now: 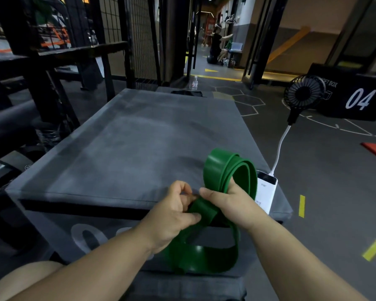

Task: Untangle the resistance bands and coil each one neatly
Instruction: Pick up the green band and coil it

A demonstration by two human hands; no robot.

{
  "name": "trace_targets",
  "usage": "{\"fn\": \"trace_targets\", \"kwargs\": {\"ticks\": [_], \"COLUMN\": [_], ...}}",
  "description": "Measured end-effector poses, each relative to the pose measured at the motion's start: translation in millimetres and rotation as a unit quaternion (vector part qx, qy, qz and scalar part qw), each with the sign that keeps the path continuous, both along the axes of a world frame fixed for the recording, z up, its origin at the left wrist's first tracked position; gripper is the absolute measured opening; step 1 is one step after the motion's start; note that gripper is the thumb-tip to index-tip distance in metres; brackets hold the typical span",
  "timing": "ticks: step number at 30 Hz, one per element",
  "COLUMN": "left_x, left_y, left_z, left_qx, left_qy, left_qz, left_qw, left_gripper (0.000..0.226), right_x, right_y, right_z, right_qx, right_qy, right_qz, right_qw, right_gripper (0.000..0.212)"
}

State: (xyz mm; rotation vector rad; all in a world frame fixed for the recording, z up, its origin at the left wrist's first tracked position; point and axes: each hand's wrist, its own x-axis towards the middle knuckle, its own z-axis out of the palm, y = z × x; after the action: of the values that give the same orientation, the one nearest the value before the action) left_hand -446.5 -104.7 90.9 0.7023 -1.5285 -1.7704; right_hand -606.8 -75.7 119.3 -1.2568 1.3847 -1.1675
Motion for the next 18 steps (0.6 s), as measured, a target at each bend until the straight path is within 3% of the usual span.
{"fn": "trace_targets", "kwargs": {"ticks": [3,6,10,13,15,18], "left_x": [-5,-5,-2,-3,-3,0], "left_y": [-3,-8,-8,-4,-5,-13], "left_z": [-4,-8,-19,-28,-29,-19], "left_qx": [-0.051,-0.101,-0.076,-0.046,-0.037,-0.062], "left_qy": [-0.042,-0.099,-0.207,-0.257,-0.238,-0.194], "left_qz": [0.070,0.119,0.023,-0.061,-0.074,-0.031], "left_qw": [0.995,0.983,0.975,0.963,0.968,0.978], "left_gripper": [0.042,0.034,0.010,0.015,0.019,0.020], "right_x": [1,1,2,-8,-14,-21], "right_y": [-1,-1,4,3,3,5], "right_z": [1,1,12,17,21,25], "right_qx": [-0.014,-0.025,-0.071,-0.102,-0.117,-0.119], "right_qy": [-0.012,-0.126,-0.220,-0.277,-0.286,-0.284], "right_qz": [0.002,-0.038,-0.058,-0.103,-0.129,-0.152], "right_qw": [1.000,0.991,0.971,0.950,0.942,0.939], "right_gripper": [0.026,0.028,0.021,0.039,0.046,0.036]}}
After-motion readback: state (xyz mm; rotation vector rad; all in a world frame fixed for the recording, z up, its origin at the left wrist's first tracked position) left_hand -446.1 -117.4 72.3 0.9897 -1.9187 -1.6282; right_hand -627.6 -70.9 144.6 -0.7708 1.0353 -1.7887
